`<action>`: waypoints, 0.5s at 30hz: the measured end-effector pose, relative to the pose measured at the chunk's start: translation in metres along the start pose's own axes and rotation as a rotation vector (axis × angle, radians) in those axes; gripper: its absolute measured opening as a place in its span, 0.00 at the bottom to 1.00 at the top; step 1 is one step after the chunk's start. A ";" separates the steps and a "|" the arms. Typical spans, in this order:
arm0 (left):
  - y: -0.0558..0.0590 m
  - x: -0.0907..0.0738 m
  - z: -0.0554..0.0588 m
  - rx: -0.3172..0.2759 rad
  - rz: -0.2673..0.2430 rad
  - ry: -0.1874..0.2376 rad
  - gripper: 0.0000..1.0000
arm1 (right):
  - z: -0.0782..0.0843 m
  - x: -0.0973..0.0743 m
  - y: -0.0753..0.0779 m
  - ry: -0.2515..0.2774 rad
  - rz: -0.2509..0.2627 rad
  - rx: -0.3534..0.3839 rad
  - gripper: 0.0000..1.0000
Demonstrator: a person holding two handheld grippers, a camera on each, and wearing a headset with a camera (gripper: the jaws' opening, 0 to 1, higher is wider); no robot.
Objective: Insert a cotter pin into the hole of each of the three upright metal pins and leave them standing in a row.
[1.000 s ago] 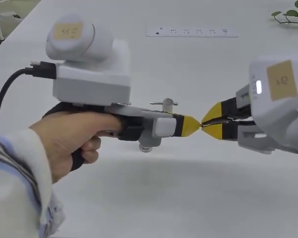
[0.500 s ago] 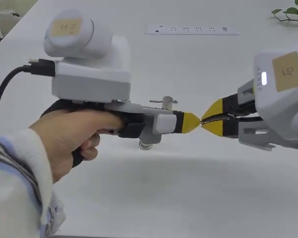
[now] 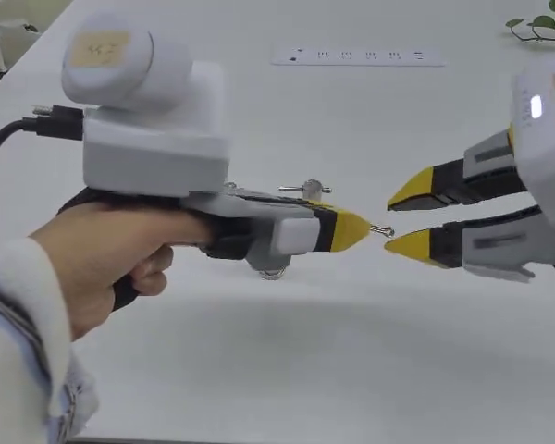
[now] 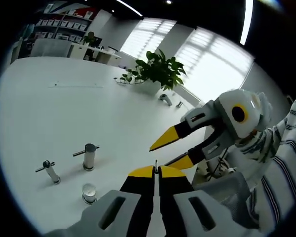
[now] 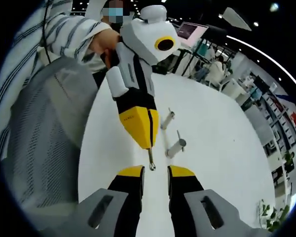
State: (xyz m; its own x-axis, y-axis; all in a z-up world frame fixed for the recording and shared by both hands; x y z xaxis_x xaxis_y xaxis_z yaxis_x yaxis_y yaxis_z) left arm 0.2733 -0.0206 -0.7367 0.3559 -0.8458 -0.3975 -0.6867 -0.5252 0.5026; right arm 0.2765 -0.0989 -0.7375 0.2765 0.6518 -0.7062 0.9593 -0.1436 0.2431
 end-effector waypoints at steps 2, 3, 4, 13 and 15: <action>0.001 -0.002 -0.001 0.051 0.010 0.005 0.00 | -0.001 -0.002 -0.002 0.026 -0.034 0.054 0.20; 0.002 -0.003 -0.002 0.065 0.018 0.007 0.00 | 0.000 -0.003 -0.003 0.040 -0.052 0.079 0.20; 0.004 -0.005 -0.003 0.095 0.038 0.014 0.00 | 0.000 -0.004 -0.004 0.059 -0.070 0.107 0.20; 0.018 -0.012 0.009 0.363 0.128 -0.028 0.00 | 0.000 -0.011 -0.019 0.110 -0.203 0.214 0.18; 0.020 -0.012 0.011 0.417 0.151 -0.025 0.00 | -0.001 -0.011 -0.023 0.112 -0.224 0.211 0.17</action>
Point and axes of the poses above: the centre of the closed fingertips' face, and the gripper's own axes: x roughly forward along the fingers, y roughly to its right, z roughly out of its underside, the point moved 4 cm from there along -x, roughly backward along the fingers, and after that the axes turned 1 degree about x, right-handed, at the moved point
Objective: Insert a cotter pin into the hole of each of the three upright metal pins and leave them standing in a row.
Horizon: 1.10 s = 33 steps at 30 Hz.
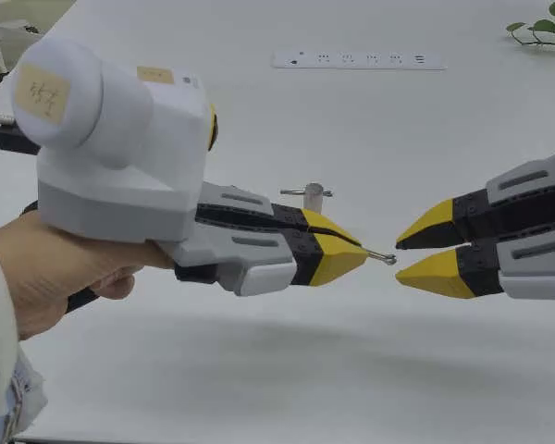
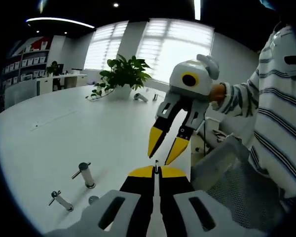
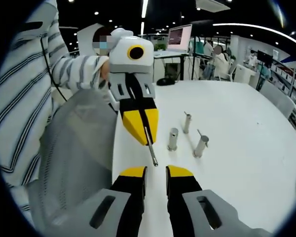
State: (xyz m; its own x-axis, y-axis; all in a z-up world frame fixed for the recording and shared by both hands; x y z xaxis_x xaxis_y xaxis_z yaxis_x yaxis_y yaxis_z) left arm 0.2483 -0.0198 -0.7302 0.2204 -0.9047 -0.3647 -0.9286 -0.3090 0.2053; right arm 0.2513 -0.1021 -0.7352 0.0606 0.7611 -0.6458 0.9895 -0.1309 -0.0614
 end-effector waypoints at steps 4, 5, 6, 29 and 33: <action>0.005 0.000 -0.001 0.037 0.026 0.016 0.00 | 0.001 0.003 -0.009 -0.005 -0.042 -0.003 0.16; 0.006 0.000 -0.001 0.037 0.028 0.015 0.00 | 0.001 0.004 -0.011 -0.003 -0.050 -0.003 0.16; 0.007 0.000 0.000 0.042 0.039 0.017 0.00 | 0.001 0.004 -0.011 -0.003 -0.054 -0.003 0.15; 0.016 0.000 0.004 0.069 0.084 0.027 0.00 | 0.001 0.009 -0.020 -0.002 -0.109 0.018 0.05; 0.017 0.000 0.010 0.084 0.103 -0.004 0.00 | 0.001 0.009 -0.022 -0.017 -0.124 0.008 0.05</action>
Point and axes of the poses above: the centre of the closed fingertips' face, and the gripper's own axes: x roughly forward along the fingers, y roughly to its right, z roughly out of its underside, the point moved 4 cm from there along -x, roughly backward along the fingers, and after that the axes turned 1 degree about x, right-handed, at the moved point
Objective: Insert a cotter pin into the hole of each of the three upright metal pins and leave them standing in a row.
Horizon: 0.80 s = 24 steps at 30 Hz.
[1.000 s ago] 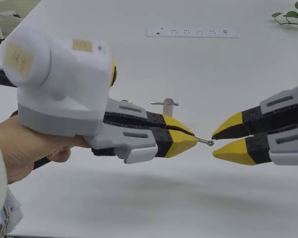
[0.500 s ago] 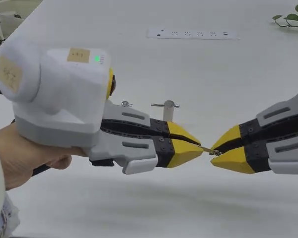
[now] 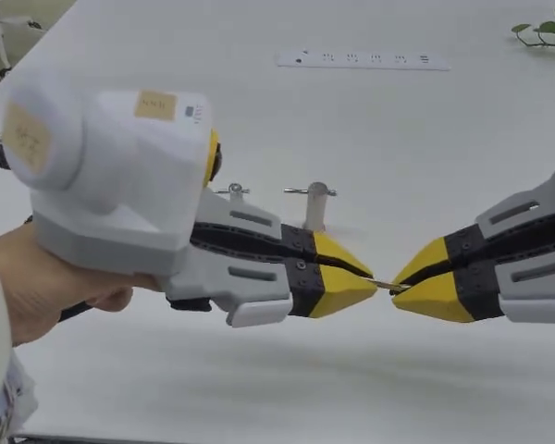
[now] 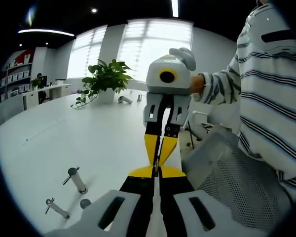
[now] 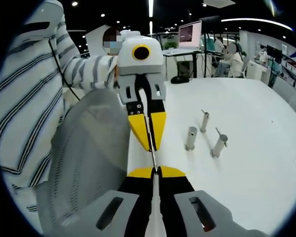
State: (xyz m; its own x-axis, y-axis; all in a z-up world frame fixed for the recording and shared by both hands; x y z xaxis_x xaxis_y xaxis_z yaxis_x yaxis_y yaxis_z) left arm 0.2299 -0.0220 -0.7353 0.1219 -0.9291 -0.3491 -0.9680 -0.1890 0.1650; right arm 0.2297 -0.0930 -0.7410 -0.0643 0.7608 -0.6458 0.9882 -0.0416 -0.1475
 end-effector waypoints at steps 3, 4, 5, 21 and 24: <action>0.001 0.001 0.003 0.008 0.013 -0.019 0.00 | 0.001 0.001 -0.002 -0.018 -0.012 -0.012 0.04; 0.000 0.001 0.005 0.012 0.016 -0.025 0.00 | 0.001 0.001 -0.001 -0.022 -0.013 -0.015 0.04; 0.000 0.002 0.005 0.012 0.018 -0.029 0.01 | 0.001 0.001 -0.001 -0.027 -0.014 -0.020 0.04; -0.002 0.004 0.017 -0.018 0.018 -0.095 0.01 | 0.003 0.004 0.000 -0.033 -0.005 -0.012 0.03; -0.003 0.003 0.017 -0.024 0.011 -0.092 0.02 | 0.002 0.004 0.000 -0.029 -0.003 -0.014 0.03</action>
Point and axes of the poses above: the centre of the closed fingertips' face, and the gripper's own axes: x roughly forward along the fingers, y roughly to its right, z roughly out of its underside, the point moved 4 cm from there along -x, roughly backward along the fingers, and after that the axes turned 1 degree about x, right-handed, at the moved point
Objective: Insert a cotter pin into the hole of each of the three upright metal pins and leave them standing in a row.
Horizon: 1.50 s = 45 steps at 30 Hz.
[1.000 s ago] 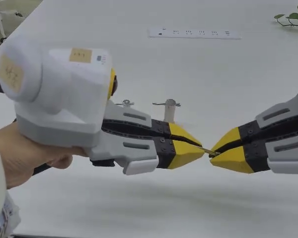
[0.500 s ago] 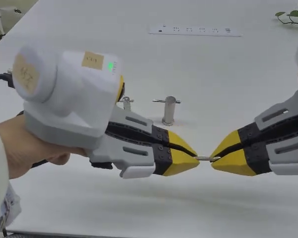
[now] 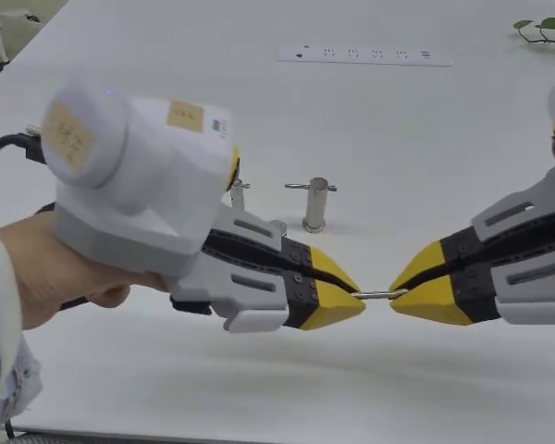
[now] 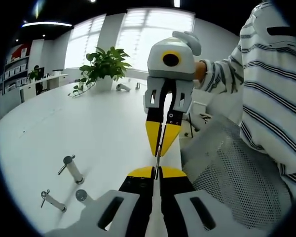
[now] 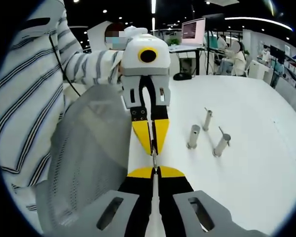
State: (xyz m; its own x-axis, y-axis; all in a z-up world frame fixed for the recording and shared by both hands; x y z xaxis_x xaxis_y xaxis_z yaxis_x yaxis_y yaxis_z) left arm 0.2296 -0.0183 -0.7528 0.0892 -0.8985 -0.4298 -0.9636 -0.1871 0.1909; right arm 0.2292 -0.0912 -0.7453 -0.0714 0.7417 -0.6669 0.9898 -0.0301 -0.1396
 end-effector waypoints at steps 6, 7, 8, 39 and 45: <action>-0.001 -0.001 0.001 -0.004 -0.012 0.006 0.08 | -0.001 0.002 0.002 0.006 0.010 0.003 0.03; -0.002 -0.001 0.001 -0.007 -0.013 0.009 0.08 | -0.001 0.003 0.002 0.009 0.013 0.006 0.03; -0.002 -0.001 0.001 -0.009 -0.015 0.009 0.09 | -0.001 0.003 0.003 0.011 0.016 0.008 0.03; -0.073 -0.059 0.031 -0.041 -0.402 -0.011 0.40 | 0.006 0.010 0.038 0.031 0.209 0.152 0.03; -0.078 -0.052 0.046 -0.058 -0.401 -0.047 0.39 | 0.011 0.011 0.043 0.042 0.240 0.204 0.03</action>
State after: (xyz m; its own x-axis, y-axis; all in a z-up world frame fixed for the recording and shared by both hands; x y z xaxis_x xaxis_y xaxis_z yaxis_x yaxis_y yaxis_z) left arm 0.2882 0.0618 -0.7862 0.4424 -0.7306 -0.5200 -0.8387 -0.5425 0.0487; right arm 0.2700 -0.0922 -0.7668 0.1707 0.7237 -0.6687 0.9321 -0.3386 -0.1285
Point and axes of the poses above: the centre of the closed fingertips' face, and the gripper's own axes: x roughly forward along the fingers, y roughly to its right, z roughly out of its underside, the point moved 4 cm from there along -x, roughly backward along the fingers, and after that the axes turned 1 degree about x, right-handed, at the moved point
